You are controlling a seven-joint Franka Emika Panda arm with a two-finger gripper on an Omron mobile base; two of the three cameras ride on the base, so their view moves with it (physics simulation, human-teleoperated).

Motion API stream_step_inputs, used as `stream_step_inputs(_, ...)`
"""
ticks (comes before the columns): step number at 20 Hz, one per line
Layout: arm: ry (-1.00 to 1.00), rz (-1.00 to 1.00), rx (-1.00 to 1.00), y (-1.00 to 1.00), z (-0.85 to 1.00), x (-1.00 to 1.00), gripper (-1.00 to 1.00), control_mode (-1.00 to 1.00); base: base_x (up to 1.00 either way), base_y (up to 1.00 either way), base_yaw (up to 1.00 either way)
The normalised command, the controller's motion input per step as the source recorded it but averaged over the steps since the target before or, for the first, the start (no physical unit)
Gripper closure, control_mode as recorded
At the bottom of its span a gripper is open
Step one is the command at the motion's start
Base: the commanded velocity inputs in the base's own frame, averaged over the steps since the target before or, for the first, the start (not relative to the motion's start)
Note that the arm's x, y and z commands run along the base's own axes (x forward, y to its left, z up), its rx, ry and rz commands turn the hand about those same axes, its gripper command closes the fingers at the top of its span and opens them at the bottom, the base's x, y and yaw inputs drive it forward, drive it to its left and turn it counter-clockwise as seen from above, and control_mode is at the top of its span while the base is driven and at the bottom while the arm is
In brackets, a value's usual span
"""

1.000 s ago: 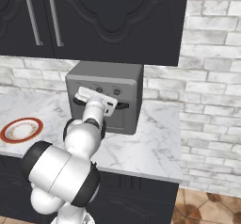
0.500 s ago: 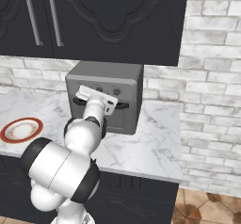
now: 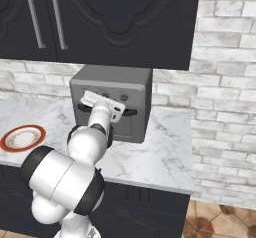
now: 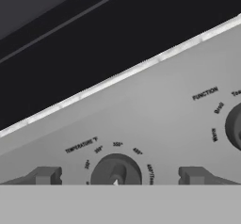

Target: Pull the toaster oven rack outwards. Pick up the baguette from the plate and place it on the toaster oven rack. Close the toaster oven door fully and set the temperature to the lowest setting.

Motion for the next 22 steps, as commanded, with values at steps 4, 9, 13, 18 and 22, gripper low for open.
stream_step_inputs(4,0.0,0.0,0.0,0.0,0.0,0.0,1.0,-1.0,0.0,0.0,0.0)
stream_step_inputs(9,0.0,0.0,0.0,0.0,0.0,0.0,1.0,-1.0,0.0,0.0,0.0)
stream_step_inputs(13,0.0,0.0,0.0,0.0,0.0,0.0,1.0,-1.0,0.0,0.0,0.0)
stream_step_inputs(18,0.0,0.0,0.0,0.0,0.0,0.0,1.0,-1.0,0.0,0.0,0.0)
stream_step_inputs(22,0.0,0.0,-0.02,0.0,0.0,0.0,1.0,-1.0,0.0,0.0,0.0)
